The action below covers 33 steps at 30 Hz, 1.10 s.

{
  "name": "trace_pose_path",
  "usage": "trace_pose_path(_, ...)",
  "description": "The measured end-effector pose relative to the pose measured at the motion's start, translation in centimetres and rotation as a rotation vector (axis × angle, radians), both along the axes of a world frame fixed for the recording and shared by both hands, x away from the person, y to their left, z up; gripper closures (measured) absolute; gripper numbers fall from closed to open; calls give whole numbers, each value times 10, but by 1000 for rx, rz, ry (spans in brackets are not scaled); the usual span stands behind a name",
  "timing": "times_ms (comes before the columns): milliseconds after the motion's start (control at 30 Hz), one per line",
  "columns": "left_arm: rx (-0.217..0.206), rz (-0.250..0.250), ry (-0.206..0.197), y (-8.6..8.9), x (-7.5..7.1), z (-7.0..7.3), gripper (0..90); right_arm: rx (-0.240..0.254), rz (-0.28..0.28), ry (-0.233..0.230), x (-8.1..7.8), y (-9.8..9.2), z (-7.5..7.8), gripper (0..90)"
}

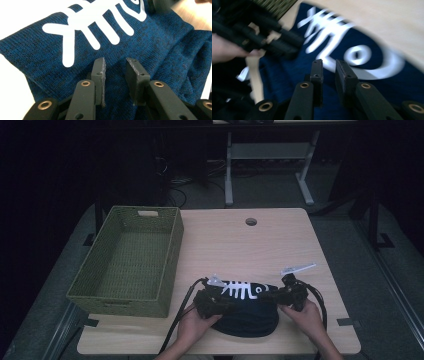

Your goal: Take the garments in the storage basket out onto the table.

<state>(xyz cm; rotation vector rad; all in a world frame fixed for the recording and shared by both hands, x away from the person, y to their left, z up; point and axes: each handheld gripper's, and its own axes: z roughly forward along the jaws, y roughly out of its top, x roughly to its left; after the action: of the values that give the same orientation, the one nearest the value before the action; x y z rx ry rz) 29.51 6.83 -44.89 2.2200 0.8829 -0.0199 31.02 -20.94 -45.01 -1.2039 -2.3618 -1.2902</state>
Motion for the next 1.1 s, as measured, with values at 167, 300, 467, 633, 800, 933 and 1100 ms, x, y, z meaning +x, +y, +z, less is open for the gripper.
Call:
trace_pose_path(167, -8, 3, 3, 1, 0, 1, 690, -40, 55, 9, -9, 16, -6, 752)
trace_pose_path(300, -27, 12, -23, 4, 3, 11, 676, -46, 54, 26, -8, 15, -13, 753)
trace_pose_path(467, -64, 59, -81, 7, 14, 27, 660, -62, 60, 16, -8, 16, -13, 754)
trace_pose_path(633, -28, 107, -61, 7, 31, 21, 645, -65, 66, 20, -7, 16, -14, 757)
trace_pose_path(800, 10, 122, 14, 6, 44, 1, 642, -69, 62, 21, -8, 16, -15, 761)
trace_pose_path(933, -16, 136, 60, 8, 50, -6, 655, -66, 54, 14, -8, 16, -17, 764)
trace_pose_path(1100, -6, 129, 42, 8, 48, -5, 656, -65, 51, 13, -9, 16, -17, 766)
